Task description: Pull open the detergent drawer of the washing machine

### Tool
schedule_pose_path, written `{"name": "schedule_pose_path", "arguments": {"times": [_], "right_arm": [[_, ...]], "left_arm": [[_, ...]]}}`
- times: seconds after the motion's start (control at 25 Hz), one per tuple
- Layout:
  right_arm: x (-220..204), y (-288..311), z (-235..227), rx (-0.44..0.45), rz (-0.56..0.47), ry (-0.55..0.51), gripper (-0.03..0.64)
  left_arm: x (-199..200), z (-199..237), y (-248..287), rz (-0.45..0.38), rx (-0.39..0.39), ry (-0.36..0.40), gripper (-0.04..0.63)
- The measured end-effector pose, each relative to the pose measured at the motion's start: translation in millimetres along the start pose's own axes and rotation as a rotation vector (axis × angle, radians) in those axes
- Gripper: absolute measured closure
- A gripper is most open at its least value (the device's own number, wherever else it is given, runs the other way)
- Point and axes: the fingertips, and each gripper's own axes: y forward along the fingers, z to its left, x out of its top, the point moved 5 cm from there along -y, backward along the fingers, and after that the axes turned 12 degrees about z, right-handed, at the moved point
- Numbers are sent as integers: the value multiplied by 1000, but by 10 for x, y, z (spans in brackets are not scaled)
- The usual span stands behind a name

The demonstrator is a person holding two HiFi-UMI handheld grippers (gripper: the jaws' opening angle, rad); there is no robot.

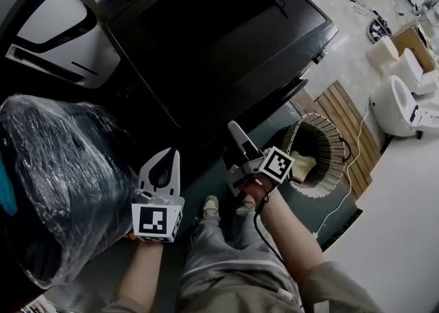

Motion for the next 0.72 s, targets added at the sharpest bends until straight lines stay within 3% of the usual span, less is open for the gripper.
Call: {"name": "schedule_pose_path", "arguments": {"times": [0.72], "right_arm": [[-169,-710,17,-38,-6,37,222]], "left_arm": [[11,-233,-70,25,-43,27,577]]}}
